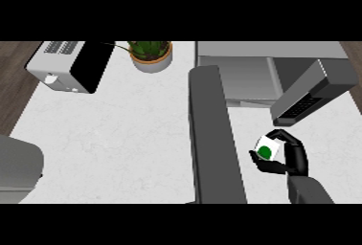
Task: Pick up the milk, place it into the microwave and close the microwave
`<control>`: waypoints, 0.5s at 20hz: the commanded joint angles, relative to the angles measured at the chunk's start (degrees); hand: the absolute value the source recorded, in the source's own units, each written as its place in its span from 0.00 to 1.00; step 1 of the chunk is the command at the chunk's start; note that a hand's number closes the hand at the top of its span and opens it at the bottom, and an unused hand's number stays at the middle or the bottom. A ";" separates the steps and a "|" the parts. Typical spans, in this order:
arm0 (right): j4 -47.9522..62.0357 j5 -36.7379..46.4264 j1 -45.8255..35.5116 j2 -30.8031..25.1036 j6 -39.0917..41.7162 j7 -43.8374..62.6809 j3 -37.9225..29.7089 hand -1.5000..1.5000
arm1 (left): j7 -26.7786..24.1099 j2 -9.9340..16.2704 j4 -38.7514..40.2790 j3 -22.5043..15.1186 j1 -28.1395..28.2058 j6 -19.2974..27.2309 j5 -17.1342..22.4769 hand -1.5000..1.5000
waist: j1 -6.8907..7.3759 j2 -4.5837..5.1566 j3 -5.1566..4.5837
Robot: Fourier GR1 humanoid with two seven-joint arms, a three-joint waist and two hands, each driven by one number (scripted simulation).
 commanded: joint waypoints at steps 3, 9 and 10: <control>0.65 0.54 -2.97 -0.82 13.36 -2.57 2.95 1.00 | -0.81 -0.86 1.81 -0.09 -0.63 -0.96 -1.22 0.00 | -0.55 -0.06 -0.03; -11.45 1.53 -0.09 0.50 11.12 3.13 5.38 1.00 | -1.43 -2.19 0.08 1.33 2.84 -1.89 -0.23 0.00 | -1.11 -0.37 -0.11; -14.30 2.64 2.20 1.34 8.68 3.14 6.43 1.00 | 0.85 0.80 0.05 5.58 2.45 -2.56 5.51 0.00 | -1.18 -0.43 -0.12</control>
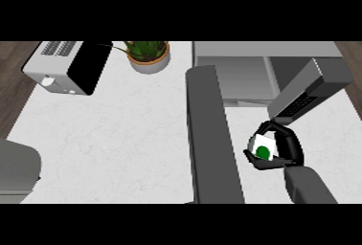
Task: Pick up the milk, place it into the microwave and close the microwave
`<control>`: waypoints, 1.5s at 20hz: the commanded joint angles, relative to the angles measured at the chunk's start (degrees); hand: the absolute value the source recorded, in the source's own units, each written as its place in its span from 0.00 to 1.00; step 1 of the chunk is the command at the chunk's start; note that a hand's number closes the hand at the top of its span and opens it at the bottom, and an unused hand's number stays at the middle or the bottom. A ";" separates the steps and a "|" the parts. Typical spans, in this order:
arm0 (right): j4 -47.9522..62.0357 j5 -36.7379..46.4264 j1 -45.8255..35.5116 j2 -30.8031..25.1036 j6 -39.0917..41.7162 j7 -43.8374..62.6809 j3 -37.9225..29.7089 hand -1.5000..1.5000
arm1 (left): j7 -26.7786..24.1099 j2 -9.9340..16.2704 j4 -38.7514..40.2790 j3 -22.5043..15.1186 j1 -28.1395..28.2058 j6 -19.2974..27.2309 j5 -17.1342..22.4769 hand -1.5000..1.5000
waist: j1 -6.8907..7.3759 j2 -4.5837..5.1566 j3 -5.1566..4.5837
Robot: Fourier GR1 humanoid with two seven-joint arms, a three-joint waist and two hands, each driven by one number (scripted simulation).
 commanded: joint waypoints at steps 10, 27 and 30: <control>-11.81 3.35 -8.28 4.68 -9.56 17.36 0.71 1.00 | 4.72 3.32 1.18 3.64 -4.40 1.59 2.59 0.00 | 0.11 0.15 0.03; 19.23 15.30 -34.88 4.36 -28.60 20.95 -3.07 1.00 | -0.06 2.42 7.45 3.76 -5.01 -4.91 0.65 0.00 | 3.80 1.58 0.09; 22.89 15.23 -38.55 2.24 -28.47 21.65 -4.43 1.00 | -1.36 2.18 9.78 3.07 -8.48 -3.71 -3.41 0.00 | 2.95 1.53 0.07</control>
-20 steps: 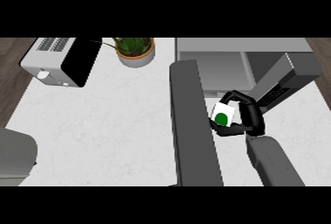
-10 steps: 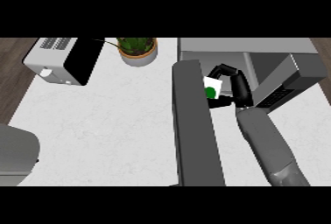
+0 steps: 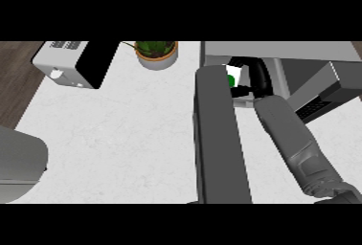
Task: Pick up the milk, place it into the microwave and close the microwave
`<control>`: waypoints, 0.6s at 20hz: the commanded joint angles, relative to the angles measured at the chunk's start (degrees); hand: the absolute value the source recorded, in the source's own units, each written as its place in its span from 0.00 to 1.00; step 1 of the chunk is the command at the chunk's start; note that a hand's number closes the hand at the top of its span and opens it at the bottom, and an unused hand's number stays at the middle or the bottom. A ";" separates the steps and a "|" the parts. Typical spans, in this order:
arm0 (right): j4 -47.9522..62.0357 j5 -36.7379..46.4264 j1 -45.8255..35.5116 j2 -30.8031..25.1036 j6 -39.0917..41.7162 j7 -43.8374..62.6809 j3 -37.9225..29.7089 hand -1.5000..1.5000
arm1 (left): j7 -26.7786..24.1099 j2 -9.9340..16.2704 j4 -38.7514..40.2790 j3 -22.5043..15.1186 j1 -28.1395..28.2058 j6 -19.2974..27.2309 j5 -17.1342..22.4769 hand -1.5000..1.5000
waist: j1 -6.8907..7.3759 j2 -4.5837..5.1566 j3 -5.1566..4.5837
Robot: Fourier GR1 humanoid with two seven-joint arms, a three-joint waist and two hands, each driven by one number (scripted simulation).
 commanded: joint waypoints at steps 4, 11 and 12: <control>8.50 0.97 -6.47 -2.39 -5.59 -0.37 -2.60 1.00 | 0.21 1.73 3.74 -0.34 -2.94 -0.47 0.24 0.00 | 1.30 0.74 0.03; 10.57 4.04 -6.91 -5.08 -15.92 -4.19 -1.74 1.00 | -0.42 0.74 2.41 -1.98 -3.51 -1.02 -1.15 0.00 | 3.47 1.98 0.15; 11.09 4.54 -8.16 -6.03 -15.24 -3.73 -1.38 1.00 | -0.21 -0.65 2.75 -2.93 -3.90 0.08 -2.73 0.00 | 3.26 2.03 0.13</control>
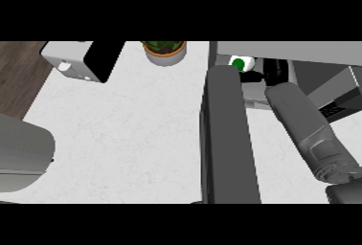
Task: Pick up the milk, place it into the microwave and close the microwave
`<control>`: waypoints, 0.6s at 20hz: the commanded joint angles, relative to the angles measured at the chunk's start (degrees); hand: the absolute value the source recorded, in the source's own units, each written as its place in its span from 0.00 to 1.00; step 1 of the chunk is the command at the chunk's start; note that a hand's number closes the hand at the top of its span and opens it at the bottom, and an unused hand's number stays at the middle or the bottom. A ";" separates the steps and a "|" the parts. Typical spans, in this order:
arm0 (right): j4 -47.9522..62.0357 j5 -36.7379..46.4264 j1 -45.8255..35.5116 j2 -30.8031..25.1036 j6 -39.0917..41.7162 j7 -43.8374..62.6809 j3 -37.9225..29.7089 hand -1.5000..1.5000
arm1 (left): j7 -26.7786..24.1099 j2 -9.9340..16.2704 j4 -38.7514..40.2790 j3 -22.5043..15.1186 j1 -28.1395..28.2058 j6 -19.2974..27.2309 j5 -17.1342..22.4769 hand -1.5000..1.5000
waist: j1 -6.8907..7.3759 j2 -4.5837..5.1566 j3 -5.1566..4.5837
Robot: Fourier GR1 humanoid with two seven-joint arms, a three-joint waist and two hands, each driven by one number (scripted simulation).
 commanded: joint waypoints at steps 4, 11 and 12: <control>3.51 2.66 0.16 -2.76 -5.91 -2.45 0.94 1.00 | 0.74 0.82 0.42 -1.02 -1.90 0.24 -0.84 0.00 | 1.00 0.82 0.10; 10.88 5.44 1.10 -6.79 -18.77 10.38 2.29 0.00 | -0.04 0.80 0.60 -1.00 -3.11 0.68 -2.34 0.00 | 2.22 1.55 -0.16; 10.94 6.41 2.22 -7.09 -19.95 12.13 3.27 0.00 | 0.44 1.93 1.64 -0.91 -3.97 0.67 -2.87 0.00 | 1.56 1.76 -0.17</control>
